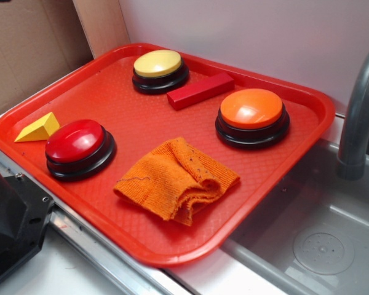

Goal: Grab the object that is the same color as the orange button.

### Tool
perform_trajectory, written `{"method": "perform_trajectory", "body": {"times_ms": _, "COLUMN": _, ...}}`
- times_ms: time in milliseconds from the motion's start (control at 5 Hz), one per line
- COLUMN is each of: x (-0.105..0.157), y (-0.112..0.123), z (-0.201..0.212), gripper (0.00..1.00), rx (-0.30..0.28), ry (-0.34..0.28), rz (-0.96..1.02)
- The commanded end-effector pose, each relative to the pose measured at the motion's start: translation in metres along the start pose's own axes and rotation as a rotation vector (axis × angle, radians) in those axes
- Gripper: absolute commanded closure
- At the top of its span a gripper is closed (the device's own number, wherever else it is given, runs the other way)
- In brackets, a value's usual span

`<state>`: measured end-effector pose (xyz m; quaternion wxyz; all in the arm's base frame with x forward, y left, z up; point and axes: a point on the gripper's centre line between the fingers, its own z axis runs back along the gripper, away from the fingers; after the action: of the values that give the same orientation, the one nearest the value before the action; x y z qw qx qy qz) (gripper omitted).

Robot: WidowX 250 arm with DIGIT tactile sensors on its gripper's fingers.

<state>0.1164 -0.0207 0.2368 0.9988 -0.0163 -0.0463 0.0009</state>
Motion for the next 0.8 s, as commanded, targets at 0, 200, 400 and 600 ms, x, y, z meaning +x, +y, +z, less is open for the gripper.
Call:
{"method": "perform_trajectory", "body": {"times_ms": 0, "x": 0.000, "y": 0.000, "z": 0.000, "gripper": 0.00, "rx": 0.000, "ry": 0.000, "rz": 0.000}}
{"method": "perform_trajectory", "body": {"times_ms": 200, "x": 0.047, "y": -0.005, "z": -0.031, "gripper": 0.00, "rx": 0.197, "ry": 0.024, "rz": -0.272}}
{"method": "perform_trajectory", "body": {"times_ms": 400, "x": 0.083, "y": -0.010, "z": -0.071, "gripper": 0.00, "rx": 0.244, "ry": 0.034, "rz": -0.530}}
{"method": "perform_trajectory", "body": {"times_ms": 600, "x": 0.085, "y": -0.032, "z": -0.107, "gripper": 0.00, "rx": 0.193, "ry": 0.076, "rz": -0.783}}
